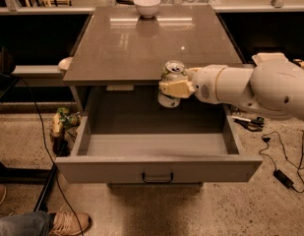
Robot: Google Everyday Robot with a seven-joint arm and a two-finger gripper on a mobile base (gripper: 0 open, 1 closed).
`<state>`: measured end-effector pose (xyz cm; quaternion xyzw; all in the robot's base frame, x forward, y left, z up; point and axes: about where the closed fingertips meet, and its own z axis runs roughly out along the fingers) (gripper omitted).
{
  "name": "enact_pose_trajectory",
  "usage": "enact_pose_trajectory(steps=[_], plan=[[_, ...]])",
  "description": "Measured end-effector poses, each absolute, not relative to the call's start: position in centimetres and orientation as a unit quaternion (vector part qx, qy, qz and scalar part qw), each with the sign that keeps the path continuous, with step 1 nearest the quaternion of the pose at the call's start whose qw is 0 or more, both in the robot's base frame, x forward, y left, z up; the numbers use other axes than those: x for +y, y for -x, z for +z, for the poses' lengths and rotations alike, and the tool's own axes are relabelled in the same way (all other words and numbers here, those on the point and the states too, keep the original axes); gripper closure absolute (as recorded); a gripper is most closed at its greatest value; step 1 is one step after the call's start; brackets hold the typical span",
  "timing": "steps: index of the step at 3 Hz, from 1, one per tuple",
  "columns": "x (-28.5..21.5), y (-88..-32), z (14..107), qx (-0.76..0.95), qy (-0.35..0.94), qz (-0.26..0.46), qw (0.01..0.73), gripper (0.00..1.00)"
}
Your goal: Place 7up can into top drawer
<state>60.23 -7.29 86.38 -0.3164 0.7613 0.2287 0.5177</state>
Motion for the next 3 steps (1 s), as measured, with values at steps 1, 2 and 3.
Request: enact_pose_trajectory(steps=[1,2,3], plan=[[-7.3,-60.3,86.0,0.761,0.317,0.229,0.517,1.0],[-7.2,-60.5,84.6,0.762,0.321,0.231,0.513,1.0],[-6.7,-60.8,81.0,0.763,0.367,0.199,0.494,1.0]])
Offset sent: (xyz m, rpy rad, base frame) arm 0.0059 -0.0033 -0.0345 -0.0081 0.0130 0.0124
